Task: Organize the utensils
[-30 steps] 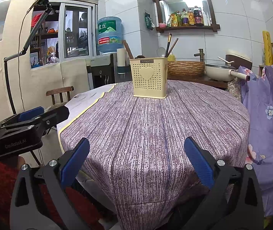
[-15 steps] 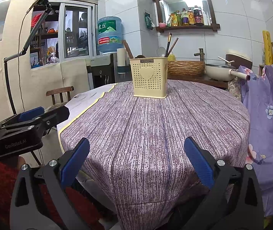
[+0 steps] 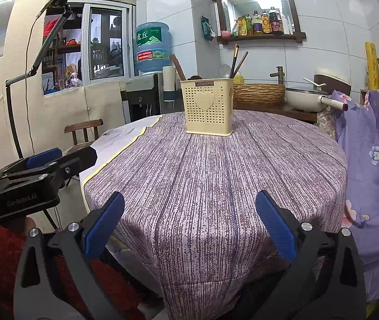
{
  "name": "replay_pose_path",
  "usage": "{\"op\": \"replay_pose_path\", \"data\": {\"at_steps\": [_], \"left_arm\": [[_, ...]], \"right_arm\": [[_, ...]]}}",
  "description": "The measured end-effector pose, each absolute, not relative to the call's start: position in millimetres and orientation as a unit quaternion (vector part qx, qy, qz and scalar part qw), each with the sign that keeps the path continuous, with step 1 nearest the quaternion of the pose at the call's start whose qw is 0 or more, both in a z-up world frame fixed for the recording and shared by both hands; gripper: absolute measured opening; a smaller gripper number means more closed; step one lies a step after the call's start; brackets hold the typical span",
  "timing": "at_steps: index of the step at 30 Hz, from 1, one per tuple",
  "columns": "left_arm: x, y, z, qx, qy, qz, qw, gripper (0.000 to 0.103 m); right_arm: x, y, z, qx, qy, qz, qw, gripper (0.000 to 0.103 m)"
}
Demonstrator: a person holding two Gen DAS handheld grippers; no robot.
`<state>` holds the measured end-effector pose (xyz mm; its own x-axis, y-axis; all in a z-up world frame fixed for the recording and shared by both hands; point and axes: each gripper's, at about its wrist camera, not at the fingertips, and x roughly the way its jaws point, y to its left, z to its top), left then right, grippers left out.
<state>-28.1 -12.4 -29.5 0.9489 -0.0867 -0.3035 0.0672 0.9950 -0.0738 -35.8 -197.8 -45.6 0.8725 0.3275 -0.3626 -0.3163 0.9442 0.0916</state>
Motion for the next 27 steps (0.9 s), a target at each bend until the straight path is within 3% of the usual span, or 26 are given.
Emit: {"op": "replay_pose_path", "data": {"at_steps": [27], "left_arm": [[-32.8,-12.8,-32.0,-0.021,0.153,-0.04,0.987,0.098]], "right_arm": [[-35.4,-200.2,-47.8,0.014,0.191,0.168,0.967,0.097]]}}
